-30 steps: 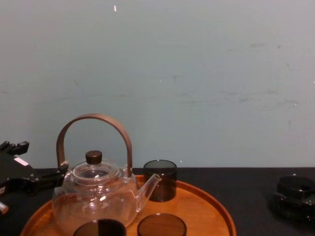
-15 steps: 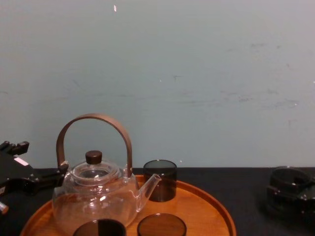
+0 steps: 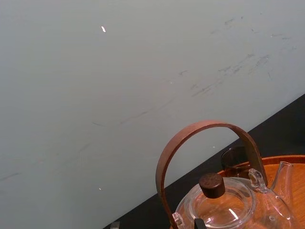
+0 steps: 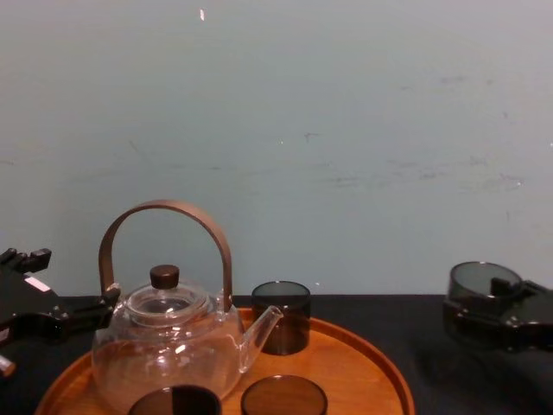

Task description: Pick up the glass from the table and place it on the tray.

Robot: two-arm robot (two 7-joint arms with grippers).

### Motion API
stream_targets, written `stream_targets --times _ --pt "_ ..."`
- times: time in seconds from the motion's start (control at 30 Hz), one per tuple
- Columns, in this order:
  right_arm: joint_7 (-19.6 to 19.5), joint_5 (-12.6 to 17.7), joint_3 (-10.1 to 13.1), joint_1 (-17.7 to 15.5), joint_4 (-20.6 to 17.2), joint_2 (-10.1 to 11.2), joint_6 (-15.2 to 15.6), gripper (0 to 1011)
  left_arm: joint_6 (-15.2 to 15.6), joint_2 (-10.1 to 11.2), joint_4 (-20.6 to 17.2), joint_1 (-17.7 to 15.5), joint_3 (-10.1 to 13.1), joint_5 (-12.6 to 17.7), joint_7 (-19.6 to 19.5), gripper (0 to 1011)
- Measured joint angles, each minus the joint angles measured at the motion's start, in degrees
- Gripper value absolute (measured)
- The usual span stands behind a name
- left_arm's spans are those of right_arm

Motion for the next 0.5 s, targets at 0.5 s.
stream_targets --times 0.5 --pt "2.19 -1.15 -5.29 2.43 2.84 -3.74 -2.32 905 0.00 0.00 0.01 0.00 0.00 0.00 0.00 1009"
